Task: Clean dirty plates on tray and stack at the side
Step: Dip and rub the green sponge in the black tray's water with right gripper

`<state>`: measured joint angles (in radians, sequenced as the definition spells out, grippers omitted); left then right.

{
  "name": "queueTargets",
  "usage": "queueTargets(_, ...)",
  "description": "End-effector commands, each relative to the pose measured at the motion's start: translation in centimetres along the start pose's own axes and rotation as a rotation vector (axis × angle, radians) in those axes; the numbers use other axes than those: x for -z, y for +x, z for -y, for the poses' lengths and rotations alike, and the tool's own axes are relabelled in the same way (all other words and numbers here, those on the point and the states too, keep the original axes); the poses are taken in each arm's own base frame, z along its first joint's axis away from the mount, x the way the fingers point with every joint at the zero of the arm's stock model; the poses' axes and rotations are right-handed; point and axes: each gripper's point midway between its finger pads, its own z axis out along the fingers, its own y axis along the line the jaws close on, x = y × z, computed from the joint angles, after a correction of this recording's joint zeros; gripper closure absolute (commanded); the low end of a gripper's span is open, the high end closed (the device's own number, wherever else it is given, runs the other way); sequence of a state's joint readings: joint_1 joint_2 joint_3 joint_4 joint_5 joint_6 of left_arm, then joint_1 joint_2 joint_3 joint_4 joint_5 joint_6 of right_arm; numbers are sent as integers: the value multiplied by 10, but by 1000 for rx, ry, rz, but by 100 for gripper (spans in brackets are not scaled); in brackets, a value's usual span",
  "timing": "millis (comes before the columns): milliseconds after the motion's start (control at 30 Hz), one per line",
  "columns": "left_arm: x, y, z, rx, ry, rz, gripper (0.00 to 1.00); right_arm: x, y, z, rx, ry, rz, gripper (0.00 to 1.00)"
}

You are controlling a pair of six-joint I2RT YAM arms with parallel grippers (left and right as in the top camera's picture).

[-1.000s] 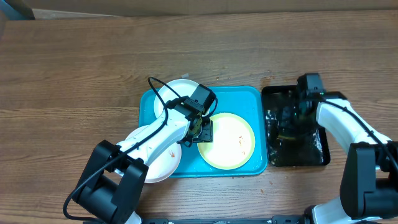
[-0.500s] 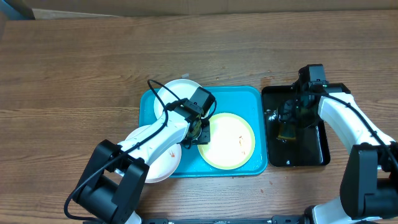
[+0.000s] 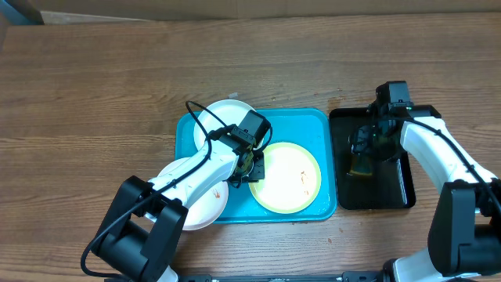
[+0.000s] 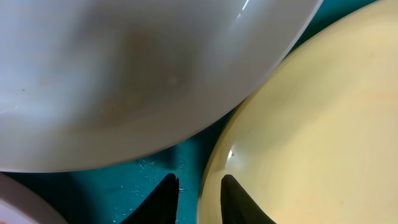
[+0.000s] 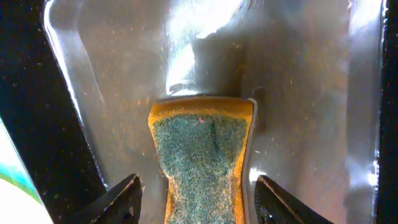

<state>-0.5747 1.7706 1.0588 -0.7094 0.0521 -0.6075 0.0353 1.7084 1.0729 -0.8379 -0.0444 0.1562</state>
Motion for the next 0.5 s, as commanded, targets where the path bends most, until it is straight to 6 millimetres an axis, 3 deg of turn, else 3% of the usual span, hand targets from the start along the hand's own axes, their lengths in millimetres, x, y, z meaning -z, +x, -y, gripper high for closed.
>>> queueTargets(0,-4,4,-1,4,-2,-16,74,-3,5,1,2,5,3,37)
queueTargets(467,-8,-2,4,2,25,19,76,-12,13,1,-1,-5,-20,37)
